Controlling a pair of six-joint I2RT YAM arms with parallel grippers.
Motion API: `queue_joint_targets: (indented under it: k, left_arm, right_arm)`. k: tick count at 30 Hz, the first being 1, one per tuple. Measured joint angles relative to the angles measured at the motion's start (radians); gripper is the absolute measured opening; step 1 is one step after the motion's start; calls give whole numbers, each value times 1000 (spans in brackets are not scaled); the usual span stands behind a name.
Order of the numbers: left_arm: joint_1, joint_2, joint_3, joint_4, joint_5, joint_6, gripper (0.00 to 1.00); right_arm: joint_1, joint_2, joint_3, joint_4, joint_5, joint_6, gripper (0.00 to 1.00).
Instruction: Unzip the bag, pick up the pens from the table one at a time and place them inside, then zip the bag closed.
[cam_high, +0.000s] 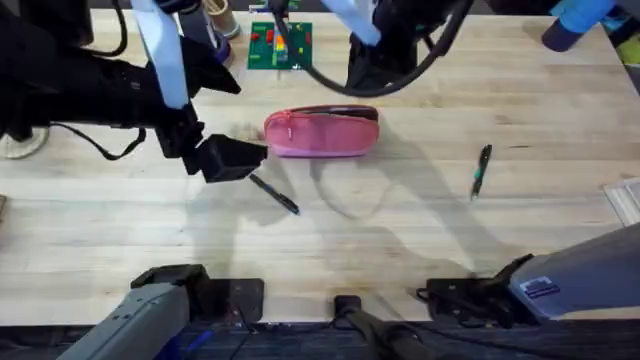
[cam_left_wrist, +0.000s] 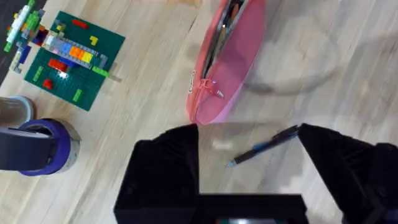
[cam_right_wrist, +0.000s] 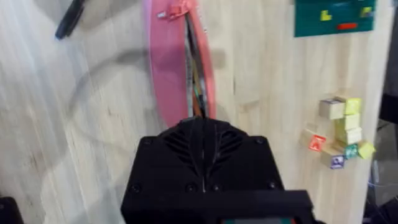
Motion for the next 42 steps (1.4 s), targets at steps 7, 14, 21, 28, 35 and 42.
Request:
queue_joint_targets:
  k: [7, 14, 21, 28, 35, 42]
  left_arm:
    - [0, 0, 0, 0, 0, 0, 993]
    - [0, 0, 0, -3, 0, 0, 993]
    - [0, 0, 0, -3, 0, 0, 993]
    - [0, 0, 0, -3, 0, 0, 993]
    - [0, 0, 0, -4, -1, 0, 993]
    - [0, 0, 0, -4, -2, 0, 994]
  right_arm:
    - [0, 90, -19, 43, 0, -25, 31]
    - [0, 175, -20, 62, 0, -27, 31]
    - [0, 218, -20, 90, 0, -27, 32]
    - [0, 220, -20, 71, -34, -27, 33]
    - [0, 220, -31, 85, -57, -27, 32]
    - [-2, 266, -68, 117, -70, -27, 32]
